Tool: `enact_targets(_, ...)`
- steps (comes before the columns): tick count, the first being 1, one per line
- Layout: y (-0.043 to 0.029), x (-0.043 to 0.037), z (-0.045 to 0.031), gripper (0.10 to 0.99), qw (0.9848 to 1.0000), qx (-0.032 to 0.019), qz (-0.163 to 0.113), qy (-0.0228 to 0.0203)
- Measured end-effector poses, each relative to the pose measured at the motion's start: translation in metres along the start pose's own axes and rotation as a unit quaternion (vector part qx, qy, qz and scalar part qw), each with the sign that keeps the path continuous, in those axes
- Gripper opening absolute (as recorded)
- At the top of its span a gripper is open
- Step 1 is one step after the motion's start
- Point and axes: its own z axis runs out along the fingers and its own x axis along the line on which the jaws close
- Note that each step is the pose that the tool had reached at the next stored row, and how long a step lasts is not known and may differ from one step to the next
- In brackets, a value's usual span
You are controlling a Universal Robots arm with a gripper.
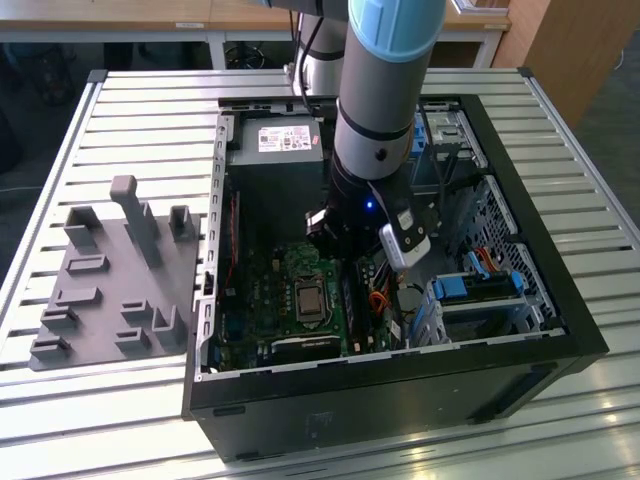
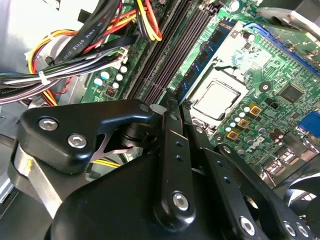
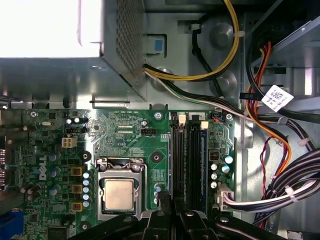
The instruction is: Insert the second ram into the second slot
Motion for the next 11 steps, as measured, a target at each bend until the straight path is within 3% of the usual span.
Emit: enact_targets(11,0.0000,-0.0031,0.0039,0.137,1.0000,0.0003,-0.004,0.0022)
